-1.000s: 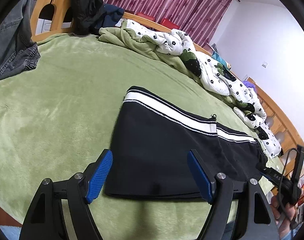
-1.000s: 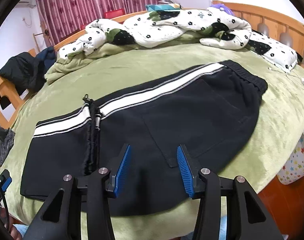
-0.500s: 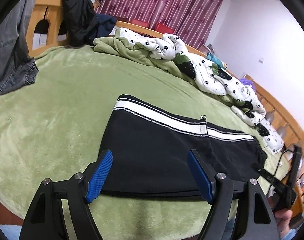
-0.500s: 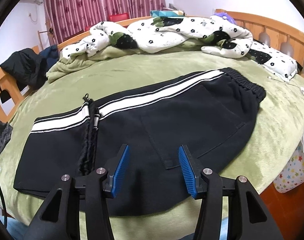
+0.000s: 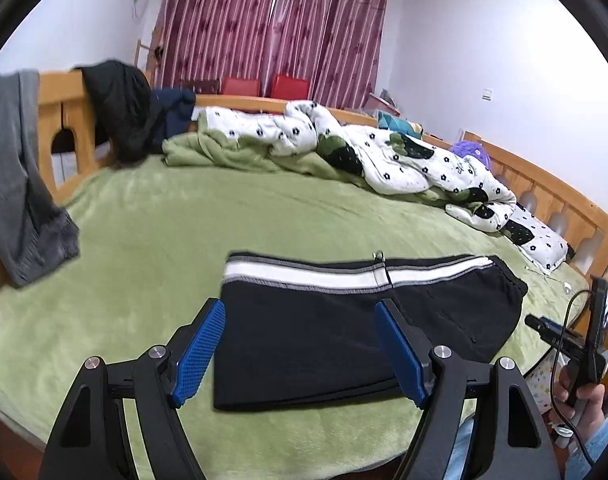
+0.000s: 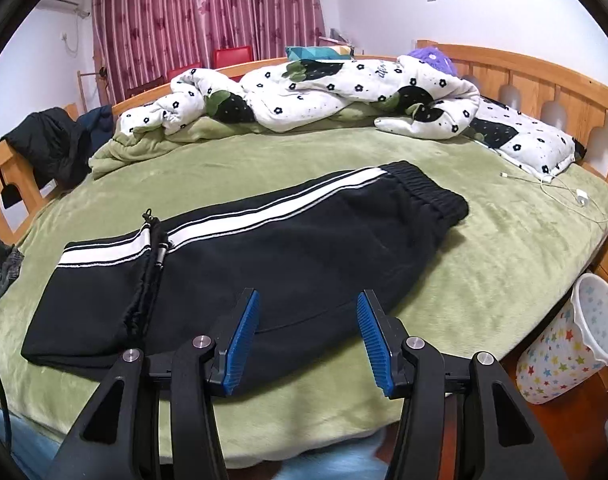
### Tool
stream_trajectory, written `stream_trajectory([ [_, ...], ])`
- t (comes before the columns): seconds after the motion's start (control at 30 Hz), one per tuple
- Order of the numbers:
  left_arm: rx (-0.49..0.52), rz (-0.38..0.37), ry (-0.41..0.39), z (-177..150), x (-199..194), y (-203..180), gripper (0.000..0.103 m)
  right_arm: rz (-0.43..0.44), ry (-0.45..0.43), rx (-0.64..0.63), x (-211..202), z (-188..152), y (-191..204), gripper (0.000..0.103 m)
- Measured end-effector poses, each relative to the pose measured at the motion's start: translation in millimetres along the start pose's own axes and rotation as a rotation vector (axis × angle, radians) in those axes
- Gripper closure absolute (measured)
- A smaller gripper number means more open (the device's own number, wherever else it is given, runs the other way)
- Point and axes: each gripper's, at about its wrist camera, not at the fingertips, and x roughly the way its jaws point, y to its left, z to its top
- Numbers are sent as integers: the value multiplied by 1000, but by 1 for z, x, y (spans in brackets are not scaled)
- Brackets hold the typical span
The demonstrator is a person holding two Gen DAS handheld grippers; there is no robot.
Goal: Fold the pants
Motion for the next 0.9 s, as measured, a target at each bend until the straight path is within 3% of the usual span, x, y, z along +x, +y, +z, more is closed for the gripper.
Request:
stream_trajectory([
  [0.17,-35,-8,10,29,-20,10,24,33,27,37,8,1,-15,52],
  [0.3,-116,-28,38,35,-6,36,23,8,7,57,18,0,-24,52],
  [0.57,-174,27,155,-11,89,84,23,-20,27,194,69,6,-82,52],
  [0.67,-199,46,164,-27,120,99,24,-14,40,229,96,14,-101,52],
  [0.83,-269,-17,304,-34,185,123,25,6,90,278,147,33,-117,52],
  [0.9,-282,-51,359,-39,206,128,31,55,109,319,168,39,-123,51],
])
